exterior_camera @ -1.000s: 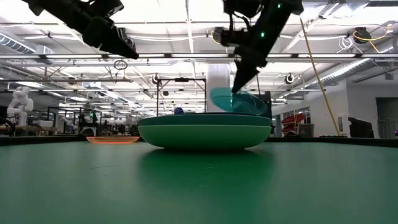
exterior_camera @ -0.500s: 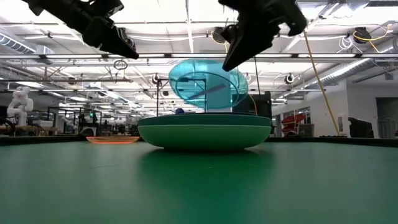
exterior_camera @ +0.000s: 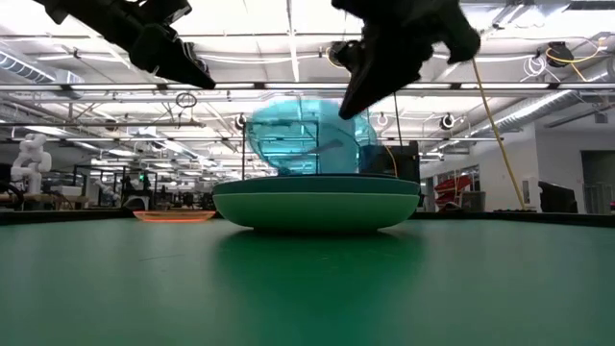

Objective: Stack plastic plates
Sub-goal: Stack the blue plate on top of the light pink plate, then stack the orange plate on top of the blue plate

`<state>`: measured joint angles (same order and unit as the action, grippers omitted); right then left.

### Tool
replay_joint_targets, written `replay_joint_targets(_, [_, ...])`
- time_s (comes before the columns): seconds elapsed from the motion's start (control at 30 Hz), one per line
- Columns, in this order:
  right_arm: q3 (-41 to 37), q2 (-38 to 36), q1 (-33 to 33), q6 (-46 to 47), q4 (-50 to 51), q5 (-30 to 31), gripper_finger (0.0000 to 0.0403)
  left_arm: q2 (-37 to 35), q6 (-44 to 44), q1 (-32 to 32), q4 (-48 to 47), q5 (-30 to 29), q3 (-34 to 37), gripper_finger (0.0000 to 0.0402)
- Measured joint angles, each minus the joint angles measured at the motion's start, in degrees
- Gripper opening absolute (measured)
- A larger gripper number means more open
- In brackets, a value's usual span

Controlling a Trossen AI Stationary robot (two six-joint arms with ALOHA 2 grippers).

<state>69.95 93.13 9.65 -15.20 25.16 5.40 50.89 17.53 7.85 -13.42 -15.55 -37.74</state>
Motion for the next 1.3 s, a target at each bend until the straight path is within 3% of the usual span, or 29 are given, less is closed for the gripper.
replay_joint_targets(0.77, [-0.04, 3.36, -0.24, -1.89, -0.34, 3.79, 0.0015, 0.0, 0.03, 0.01, -0.08, 0.0, 0.0, 0.0149])
replay_joint_targets(1.3, [-0.04, 3.36, -1.33, 3.08, -0.47, 3.9, 0.0119, 0.0, -0.31, 0.01, -0.08, 0.0, 0.0, 0.0149])
